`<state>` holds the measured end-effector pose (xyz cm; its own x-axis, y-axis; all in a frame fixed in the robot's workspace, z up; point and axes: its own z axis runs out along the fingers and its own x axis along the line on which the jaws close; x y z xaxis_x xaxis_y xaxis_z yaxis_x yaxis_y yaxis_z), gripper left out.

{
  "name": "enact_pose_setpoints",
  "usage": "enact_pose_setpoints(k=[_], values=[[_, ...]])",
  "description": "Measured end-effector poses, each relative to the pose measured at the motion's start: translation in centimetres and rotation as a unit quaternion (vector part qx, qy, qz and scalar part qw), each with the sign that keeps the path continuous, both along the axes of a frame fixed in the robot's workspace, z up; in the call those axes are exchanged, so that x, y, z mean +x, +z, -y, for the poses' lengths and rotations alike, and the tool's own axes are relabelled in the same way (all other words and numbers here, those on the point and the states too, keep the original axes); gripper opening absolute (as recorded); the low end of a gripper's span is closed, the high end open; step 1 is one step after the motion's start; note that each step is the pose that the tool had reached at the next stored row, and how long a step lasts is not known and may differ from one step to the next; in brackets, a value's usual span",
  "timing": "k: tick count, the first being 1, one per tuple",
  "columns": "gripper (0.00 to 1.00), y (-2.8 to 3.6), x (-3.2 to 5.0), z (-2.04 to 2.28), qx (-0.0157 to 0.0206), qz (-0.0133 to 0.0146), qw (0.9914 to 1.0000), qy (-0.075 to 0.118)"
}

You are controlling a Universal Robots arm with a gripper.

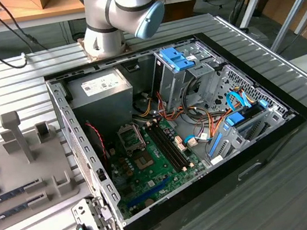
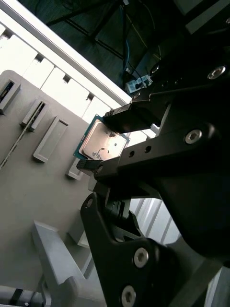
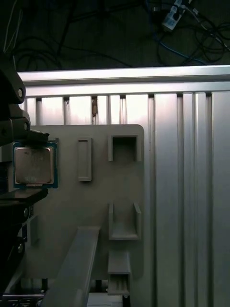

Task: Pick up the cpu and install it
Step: 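Pick up the cpu and move it towards the insertion slot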

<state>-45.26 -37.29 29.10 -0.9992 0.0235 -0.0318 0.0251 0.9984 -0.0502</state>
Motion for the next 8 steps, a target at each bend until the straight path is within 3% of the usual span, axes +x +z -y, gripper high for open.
enact_pose_setpoints(k=[8], values=[[0.47, 0.46, 0.0, 0.0, 0.0, 0.0001, 1.0, 0.0]])
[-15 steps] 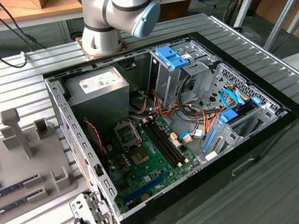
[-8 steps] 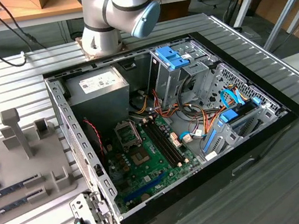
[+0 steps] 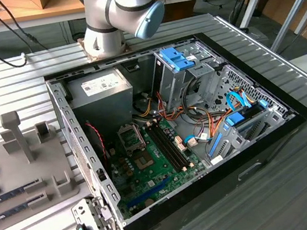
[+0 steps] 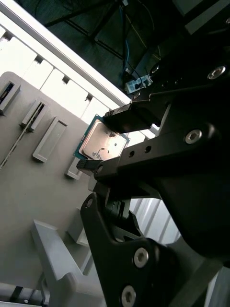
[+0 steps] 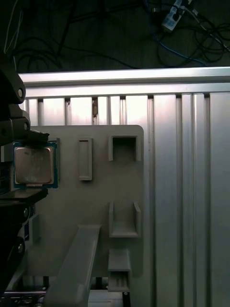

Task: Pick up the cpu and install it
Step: 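Pick up the cpu and move it towards the insertion slot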

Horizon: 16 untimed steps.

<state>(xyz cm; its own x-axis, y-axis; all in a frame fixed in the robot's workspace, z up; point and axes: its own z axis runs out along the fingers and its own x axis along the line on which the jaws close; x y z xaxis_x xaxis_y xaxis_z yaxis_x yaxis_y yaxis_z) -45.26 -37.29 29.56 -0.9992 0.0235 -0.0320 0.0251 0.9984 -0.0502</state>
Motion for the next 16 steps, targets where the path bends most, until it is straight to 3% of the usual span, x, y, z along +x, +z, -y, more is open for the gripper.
enact_pose_setpoints(k=[16], values=[[0.47, 0.49, 0.0, 0.0, 0.0004, -0.0001, 1.0, 0.0]])
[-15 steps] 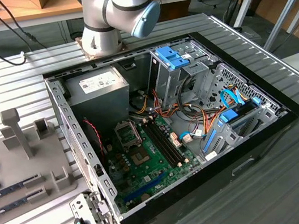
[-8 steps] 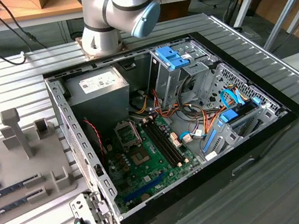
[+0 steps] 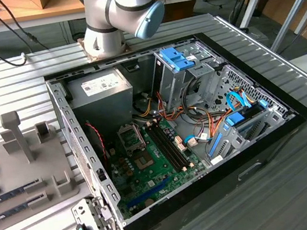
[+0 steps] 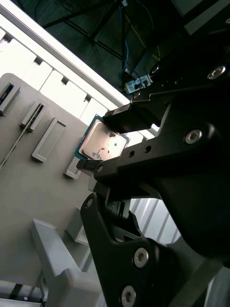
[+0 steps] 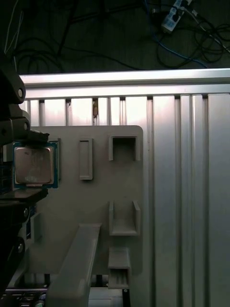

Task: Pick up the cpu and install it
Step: 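Pick up the cpu and move it towards the insertion slot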

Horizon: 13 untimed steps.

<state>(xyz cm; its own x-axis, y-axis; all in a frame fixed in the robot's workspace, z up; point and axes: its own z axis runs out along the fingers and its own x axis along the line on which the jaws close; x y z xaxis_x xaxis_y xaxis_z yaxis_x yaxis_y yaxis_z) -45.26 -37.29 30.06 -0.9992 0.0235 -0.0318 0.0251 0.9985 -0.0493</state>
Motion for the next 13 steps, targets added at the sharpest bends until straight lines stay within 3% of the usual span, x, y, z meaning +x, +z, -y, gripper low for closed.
enact_pose_setpoints(k=[13], values=[[0.47, 0.58, 0.01, 0.0, 0.0003, 0.0, 1.0, 0.0]])
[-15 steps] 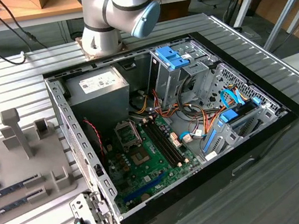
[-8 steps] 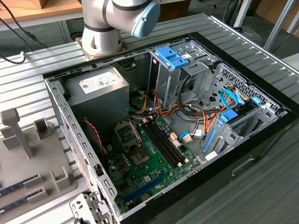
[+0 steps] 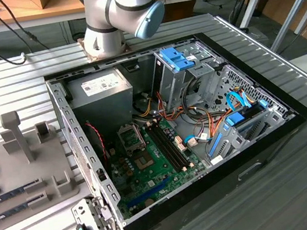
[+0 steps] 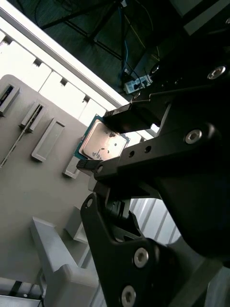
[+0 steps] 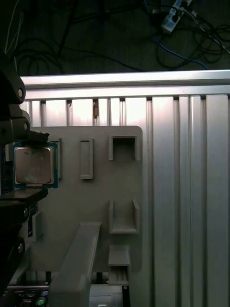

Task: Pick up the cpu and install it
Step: 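Pick up the cpu and move it towards the insertion slot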

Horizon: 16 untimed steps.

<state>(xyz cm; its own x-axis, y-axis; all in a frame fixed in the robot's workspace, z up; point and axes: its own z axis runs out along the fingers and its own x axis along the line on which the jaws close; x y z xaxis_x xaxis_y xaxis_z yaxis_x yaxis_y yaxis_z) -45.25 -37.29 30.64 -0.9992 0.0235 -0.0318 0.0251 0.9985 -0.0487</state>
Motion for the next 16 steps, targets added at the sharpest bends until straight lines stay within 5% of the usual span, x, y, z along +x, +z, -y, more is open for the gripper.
enact_pose_setpoints(k=[16], values=[[0.47, 1.54, 0.0, 0.0, 0.0002, 0.0, 1.0, 0.0]])
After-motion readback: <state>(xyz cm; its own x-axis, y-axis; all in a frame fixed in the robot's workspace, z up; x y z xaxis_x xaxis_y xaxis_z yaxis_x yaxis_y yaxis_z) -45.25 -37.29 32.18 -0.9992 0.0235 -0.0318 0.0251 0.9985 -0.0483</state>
